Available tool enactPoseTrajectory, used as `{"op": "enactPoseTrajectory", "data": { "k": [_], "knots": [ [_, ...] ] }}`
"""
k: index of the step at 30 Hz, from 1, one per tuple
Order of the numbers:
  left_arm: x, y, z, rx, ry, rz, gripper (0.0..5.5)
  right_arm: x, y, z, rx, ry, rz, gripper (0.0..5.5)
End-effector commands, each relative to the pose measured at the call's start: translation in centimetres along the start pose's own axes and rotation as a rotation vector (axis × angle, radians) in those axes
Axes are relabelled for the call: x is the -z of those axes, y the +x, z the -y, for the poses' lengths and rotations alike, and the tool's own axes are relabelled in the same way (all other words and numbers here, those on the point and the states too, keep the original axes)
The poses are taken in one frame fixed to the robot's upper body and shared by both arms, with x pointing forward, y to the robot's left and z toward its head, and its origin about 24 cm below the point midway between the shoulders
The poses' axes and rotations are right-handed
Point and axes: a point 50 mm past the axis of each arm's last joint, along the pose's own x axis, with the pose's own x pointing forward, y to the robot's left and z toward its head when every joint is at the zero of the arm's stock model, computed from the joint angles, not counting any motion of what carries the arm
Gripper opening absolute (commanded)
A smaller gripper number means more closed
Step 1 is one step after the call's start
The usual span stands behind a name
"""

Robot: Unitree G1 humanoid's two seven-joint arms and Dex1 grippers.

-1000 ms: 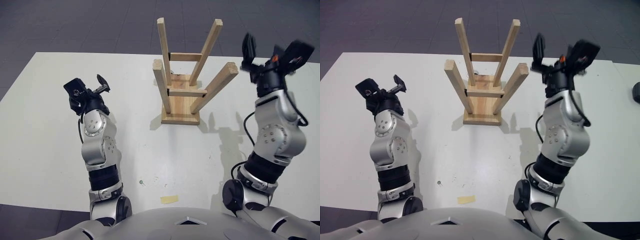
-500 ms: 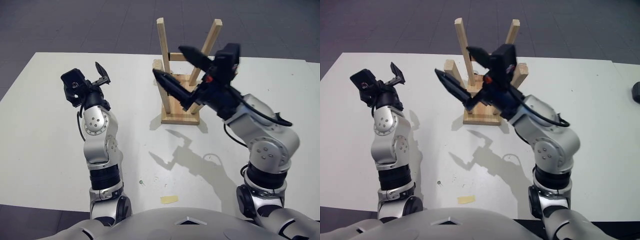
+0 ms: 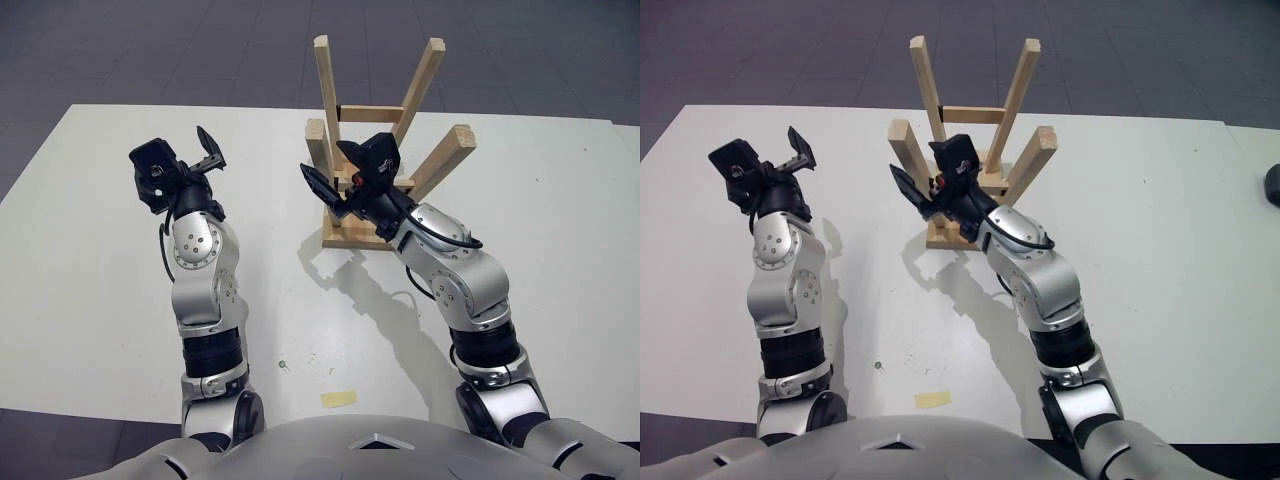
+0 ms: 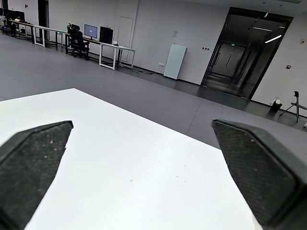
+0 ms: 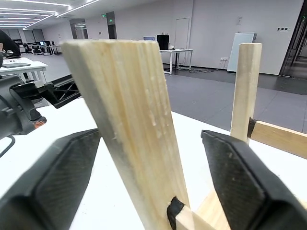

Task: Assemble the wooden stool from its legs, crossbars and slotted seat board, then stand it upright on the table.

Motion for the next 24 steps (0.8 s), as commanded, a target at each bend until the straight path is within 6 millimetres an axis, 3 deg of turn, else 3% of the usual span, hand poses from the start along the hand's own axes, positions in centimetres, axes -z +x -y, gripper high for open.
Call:
{"op": "enactPoseTrajectory", "data": {
  "k": [1,6,13,18,24],
  "knots": [
    [-0.1,0.0,0.3,0.004,0.004,0.007,5.4,0.5,0.1,-0.2,-0.01,0.019,-0.016,3.04],
    [0.1,0.0,0.3,0.004,0.008,0.002,5.4,1.0,0.0,-0.4,-0.031,0.039,-0.043,2.27],
    [0.2,0.0,0.2,-0.001,0.011,-0.001,5.4,1.2,-1.9,1.2,-0.149,0.021,-0.088,2.22],
    [0.2,0.1,0.0,-0.002,0.017,0.0,5.4,1.0,-5.3,3.9,-0.353,-0.048,-0.198,2.17],
    [0.2,0.1,-0.1,0.004,0.026,-0.005,5.4,-0.3,-8.7,8.8,-0.549,-0.143,-0.337,2.01]
  ]
}}
